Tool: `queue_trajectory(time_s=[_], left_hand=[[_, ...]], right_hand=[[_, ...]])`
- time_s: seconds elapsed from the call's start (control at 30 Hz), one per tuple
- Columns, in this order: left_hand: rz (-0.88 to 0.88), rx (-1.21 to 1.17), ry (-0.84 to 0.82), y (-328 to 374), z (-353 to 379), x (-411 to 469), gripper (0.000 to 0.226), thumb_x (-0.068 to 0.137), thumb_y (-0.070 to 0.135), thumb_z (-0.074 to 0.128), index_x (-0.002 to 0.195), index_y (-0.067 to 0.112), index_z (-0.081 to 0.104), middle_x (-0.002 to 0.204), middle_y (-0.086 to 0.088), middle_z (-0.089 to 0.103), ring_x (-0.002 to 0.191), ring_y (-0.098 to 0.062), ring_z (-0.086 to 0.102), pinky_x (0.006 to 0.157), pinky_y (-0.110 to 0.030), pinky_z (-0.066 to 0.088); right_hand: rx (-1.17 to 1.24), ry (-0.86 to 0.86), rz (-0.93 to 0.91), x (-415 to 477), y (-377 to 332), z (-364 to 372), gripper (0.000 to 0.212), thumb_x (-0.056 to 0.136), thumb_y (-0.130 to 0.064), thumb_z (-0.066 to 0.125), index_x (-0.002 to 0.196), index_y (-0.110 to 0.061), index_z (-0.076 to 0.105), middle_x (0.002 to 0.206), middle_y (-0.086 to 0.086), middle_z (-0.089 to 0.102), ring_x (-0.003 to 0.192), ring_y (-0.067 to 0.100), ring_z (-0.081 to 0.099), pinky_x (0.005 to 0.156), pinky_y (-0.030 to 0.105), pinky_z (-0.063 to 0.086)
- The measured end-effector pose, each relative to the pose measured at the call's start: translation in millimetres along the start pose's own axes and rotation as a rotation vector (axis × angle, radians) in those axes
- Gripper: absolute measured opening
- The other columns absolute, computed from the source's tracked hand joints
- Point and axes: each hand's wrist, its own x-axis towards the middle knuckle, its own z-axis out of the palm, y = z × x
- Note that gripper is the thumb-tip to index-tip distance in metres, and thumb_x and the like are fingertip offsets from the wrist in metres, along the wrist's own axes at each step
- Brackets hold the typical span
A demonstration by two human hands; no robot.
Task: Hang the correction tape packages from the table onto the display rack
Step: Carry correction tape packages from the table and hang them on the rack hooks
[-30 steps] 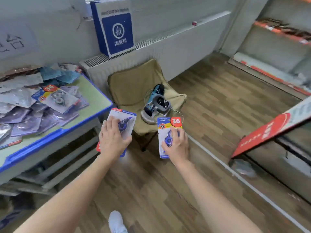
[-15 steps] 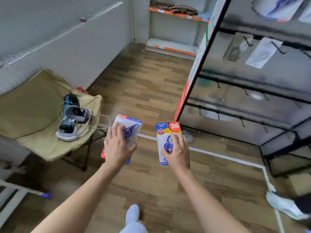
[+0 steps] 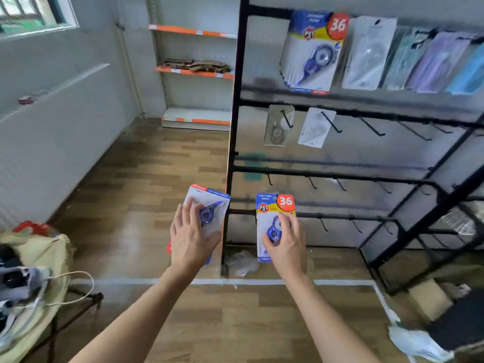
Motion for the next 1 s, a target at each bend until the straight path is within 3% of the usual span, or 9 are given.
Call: queue_trajectory(time_s=[0.13,0.5,0.83,1.0], left_hand=[[0.062,-0.029,0.044,38.3,23.0,40.3,0.066,0.068,0.014,0.075,0.128,0.003,0.049,0.149,-0.012,0.033,0.139,-0.038,0.027,0.108,-0.047,0.028],[0.117,-0.098,0.267,161.9,78.8,119.5,0.068,0.065,0.013,0.080,0.125,0.001,0.050,0.146,-0.016,0.036,0.136,-0.041,0.030,0.106,-0.050,0.031],[0.120,-0.111,0.438,245.0,98.2,150.8,0.066,0.069,0.020,0.080,0.124,0.004,0.048,0.143,-0.016,0.039,0.135,-0.038,0.032,0.105,-0.055,0.034],[0.168,-0.120,0.491,268.0,83.4,168.6,0.067,0.071,0.023,0.079,0.126,0.005,0.046,0.146,-0.014,0.034,0.137,-0.036,0.028,0.109,-0.050,0.030]], right_hand=[[0.012,0.059,-0.025,51.6,28.3,-9.8,0.058,0.068,-0.013,0.079,0.120,0.000,0.058,0.117,0.016,0.054,0.104,0.034,0.054,0.087,0.045,0.050],[0.073,0.158,-0.205,182.2,99.3,-62.0,0.058,0.070,-0.017,0.079,0.122,-0.003,0.057,0.120,0.013,0.053,0.108,0.029,0.053,0.088,0.033,0.047],[0.142,0.209,-0.337,242.1,146.5,-104.8,0.056,0.070,-0.012,0.080,0.120,0.002,0.058,0.118,0.018,0.054,0.108,0.031,0.054,0.094,0.026,0.043],[0.172,0.228,-0.352,256.9,149.1,-109.2,0.057,0.070,-0.011,0.080,0.121,0.003,0.057,0.119,0.019,0.054,0.110,0.034,0.052,0.099,0.019,0.033]])
